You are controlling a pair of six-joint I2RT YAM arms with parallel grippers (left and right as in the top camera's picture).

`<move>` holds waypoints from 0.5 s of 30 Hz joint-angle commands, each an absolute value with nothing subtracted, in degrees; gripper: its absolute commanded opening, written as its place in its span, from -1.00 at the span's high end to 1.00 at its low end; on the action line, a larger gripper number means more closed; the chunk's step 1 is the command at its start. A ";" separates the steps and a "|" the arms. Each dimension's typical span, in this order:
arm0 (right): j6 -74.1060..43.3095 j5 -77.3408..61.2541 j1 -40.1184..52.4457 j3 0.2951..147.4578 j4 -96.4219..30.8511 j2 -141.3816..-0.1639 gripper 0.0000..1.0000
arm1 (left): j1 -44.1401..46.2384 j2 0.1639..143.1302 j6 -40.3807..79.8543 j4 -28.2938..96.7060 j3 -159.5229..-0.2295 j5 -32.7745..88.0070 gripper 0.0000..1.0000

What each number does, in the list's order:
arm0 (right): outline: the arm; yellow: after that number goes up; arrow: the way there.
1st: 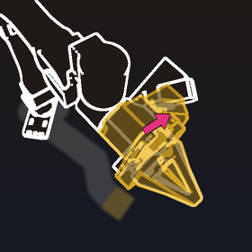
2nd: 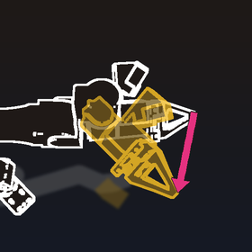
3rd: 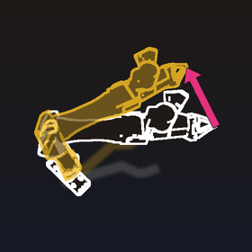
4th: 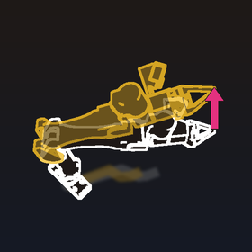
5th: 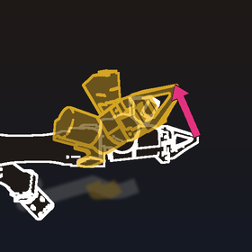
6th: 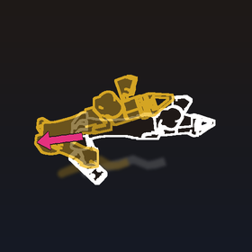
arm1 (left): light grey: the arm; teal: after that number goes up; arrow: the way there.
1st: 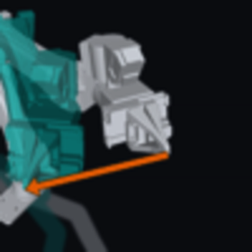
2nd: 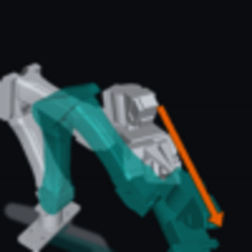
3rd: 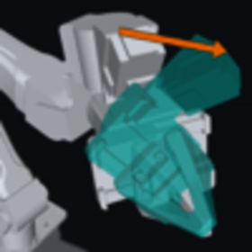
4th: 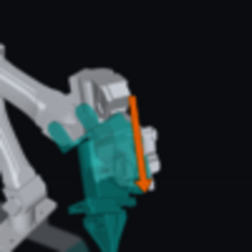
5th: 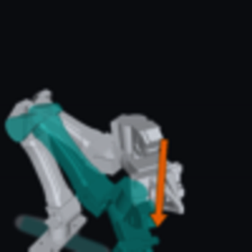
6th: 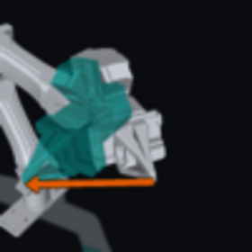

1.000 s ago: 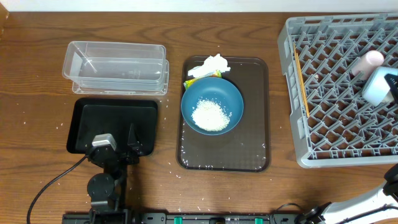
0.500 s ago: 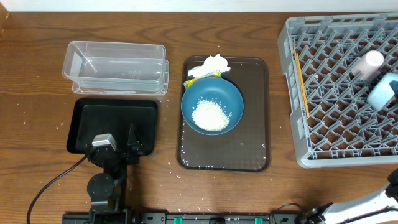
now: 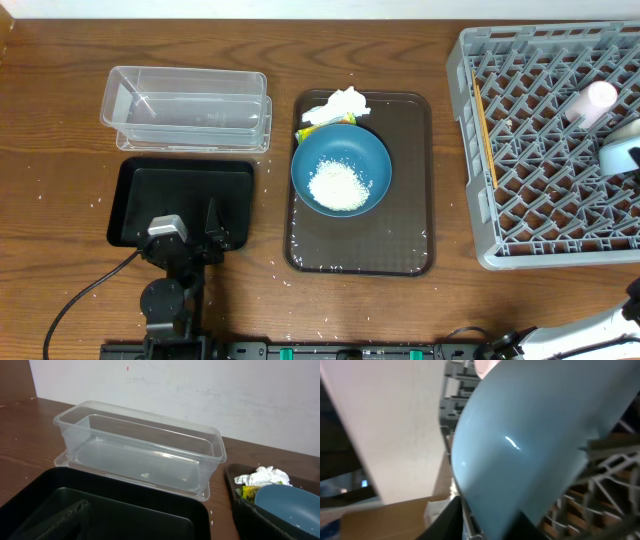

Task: Sort waste into correct bins and load items into the dishwasher rack
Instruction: 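Carry the light-blue bowl into the rack's right side, then lower the bowl upright into the rack and release it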

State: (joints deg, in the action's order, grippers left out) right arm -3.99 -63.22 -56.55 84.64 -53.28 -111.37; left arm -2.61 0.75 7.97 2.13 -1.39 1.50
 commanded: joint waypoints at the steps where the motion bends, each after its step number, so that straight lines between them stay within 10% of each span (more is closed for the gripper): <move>1: -3.75 -59.20 -56.71 84.64 -54.30 -105.69 0.44 | -2.92 0.60 8.64 4.10 -0.23 0.38 -0.84; 15: -4.69 -48.31 -56.60 84.64 -61.17 -91.24 -0.21 | -2.92 0.60 8.64 4.10 -0.23 0.38 -0.84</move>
